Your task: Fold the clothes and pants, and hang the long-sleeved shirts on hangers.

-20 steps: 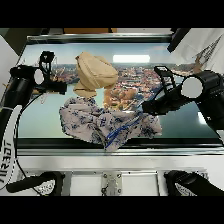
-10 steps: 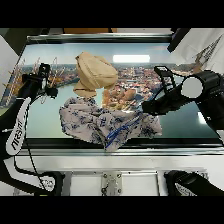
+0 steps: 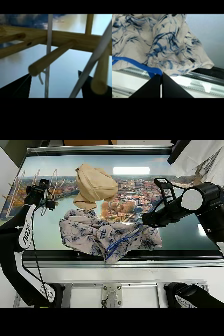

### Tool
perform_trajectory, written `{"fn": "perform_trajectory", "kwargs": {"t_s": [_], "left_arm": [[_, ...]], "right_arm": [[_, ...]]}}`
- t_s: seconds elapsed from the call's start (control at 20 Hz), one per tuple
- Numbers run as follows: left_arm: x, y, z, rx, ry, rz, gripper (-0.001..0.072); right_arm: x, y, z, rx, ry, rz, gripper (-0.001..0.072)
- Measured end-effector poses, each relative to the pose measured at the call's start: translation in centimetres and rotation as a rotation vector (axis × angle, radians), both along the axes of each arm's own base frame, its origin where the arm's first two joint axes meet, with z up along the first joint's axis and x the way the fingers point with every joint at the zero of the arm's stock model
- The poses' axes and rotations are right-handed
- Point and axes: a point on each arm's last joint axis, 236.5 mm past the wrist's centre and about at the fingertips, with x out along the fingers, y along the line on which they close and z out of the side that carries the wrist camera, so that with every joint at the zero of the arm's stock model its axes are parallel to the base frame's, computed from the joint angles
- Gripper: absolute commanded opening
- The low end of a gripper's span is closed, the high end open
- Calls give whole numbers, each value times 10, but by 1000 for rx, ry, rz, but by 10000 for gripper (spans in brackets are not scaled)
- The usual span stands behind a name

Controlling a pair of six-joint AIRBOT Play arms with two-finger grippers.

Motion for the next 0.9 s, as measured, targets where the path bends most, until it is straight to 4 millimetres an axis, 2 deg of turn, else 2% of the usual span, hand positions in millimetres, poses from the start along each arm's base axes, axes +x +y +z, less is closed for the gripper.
{"fn": "perform_trajectory", "kwargs": {"t_s": [0.3,0.35,0.4,0.45,0.5,0.55,0.6,0.7,0.9], "left_arm": [[6,5,-18,13,31,7,620],[5,5,-20,11,35,9,545],[5,4,-21,6,37,11,357],[5,3,-24,1,40,12,314],[5,3,-24,4,42,11,313],[3,4,-25,5,49,15,248],[2,5,-25,6,53,16,90],[1,7,-25,18,61,9,14],[0,6,-25,13,65,14,15]], "right_arm": [[0,0,0,0,1,0,18],[0,0,0,0,0,0,18],[0,0,0,0,0,0,19],[0,0,0,0,0,0,18],[0,0,0,0,0,0,19],[0,0,0,0,0,0,18],[0,0,0,0,0,0,18],[0,0,0,0,0,0,18],[0,0,0,0,0,0,18]]}}
